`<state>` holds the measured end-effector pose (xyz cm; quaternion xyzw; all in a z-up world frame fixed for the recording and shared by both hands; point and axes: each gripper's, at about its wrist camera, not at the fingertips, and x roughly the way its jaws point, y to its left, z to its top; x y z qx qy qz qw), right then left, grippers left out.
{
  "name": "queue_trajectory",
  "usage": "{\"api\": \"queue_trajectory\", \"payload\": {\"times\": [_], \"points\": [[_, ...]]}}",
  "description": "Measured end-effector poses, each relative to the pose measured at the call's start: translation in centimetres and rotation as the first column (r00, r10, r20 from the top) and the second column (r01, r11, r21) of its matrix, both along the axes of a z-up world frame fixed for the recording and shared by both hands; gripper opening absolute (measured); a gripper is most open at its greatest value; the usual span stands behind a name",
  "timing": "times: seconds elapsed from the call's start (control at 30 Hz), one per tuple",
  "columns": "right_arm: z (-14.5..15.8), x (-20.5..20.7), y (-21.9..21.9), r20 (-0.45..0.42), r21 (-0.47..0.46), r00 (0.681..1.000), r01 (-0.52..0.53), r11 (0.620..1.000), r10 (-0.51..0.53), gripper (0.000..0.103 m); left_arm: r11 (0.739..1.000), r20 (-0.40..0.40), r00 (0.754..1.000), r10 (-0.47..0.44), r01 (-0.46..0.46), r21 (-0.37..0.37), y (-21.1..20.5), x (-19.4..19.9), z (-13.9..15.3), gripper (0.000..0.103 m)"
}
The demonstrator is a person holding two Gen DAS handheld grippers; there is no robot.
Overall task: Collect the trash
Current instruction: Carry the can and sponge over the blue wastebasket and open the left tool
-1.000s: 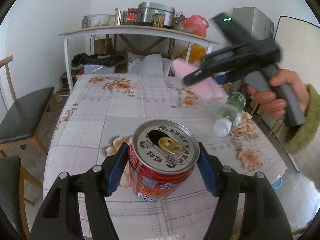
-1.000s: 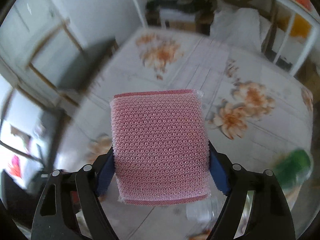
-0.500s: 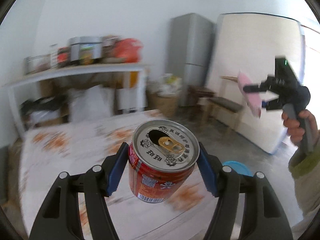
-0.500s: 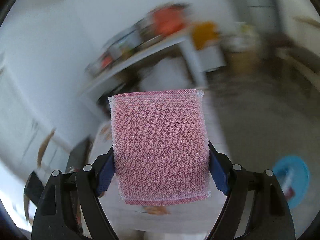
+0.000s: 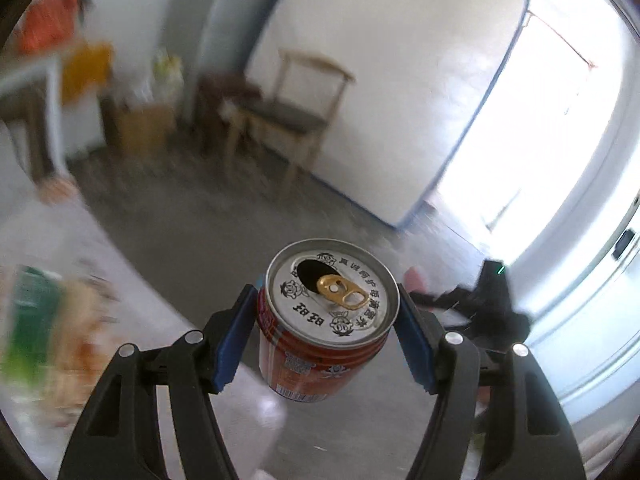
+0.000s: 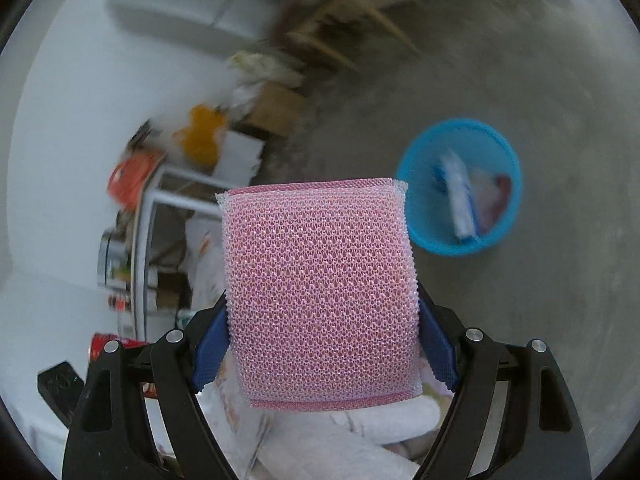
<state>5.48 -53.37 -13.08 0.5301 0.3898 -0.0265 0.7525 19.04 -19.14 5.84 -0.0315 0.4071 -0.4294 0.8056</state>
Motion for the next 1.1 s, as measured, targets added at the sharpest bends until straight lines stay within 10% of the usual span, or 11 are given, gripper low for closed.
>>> {"api": "queue_trajectory", "payload": {"times": [0.27, 0.63, 1.1], "points": [[-4.8, -1.0, -2.1, -0.094, 0.092, 0.994, 0.064, 0.994, -0.055, 0.077, 0.991, -0.235, 0.972, 0.004, 0.028, 0.132, -12.5, 7.1, -8.0, 0.065], [-6.1, -2.6, -4.4, -0.122, 0.145, 0.988, 0.116, 0.983, -0.098, 0.077, 0.945, -0.251, 0.948, 0.198, -0.117, 0.305, -21.9, 14.2, -16.6, 0.081], [-7.2, 1.9, -4.5, -0.106, 0.133, 0.994, 0.044, 0.99, -0.03, 0.078, 0.975, -0.161, 0.984, 0.08, -0.043, 0.219, -12.7, 6.9, -8.2, 0.081]]}}
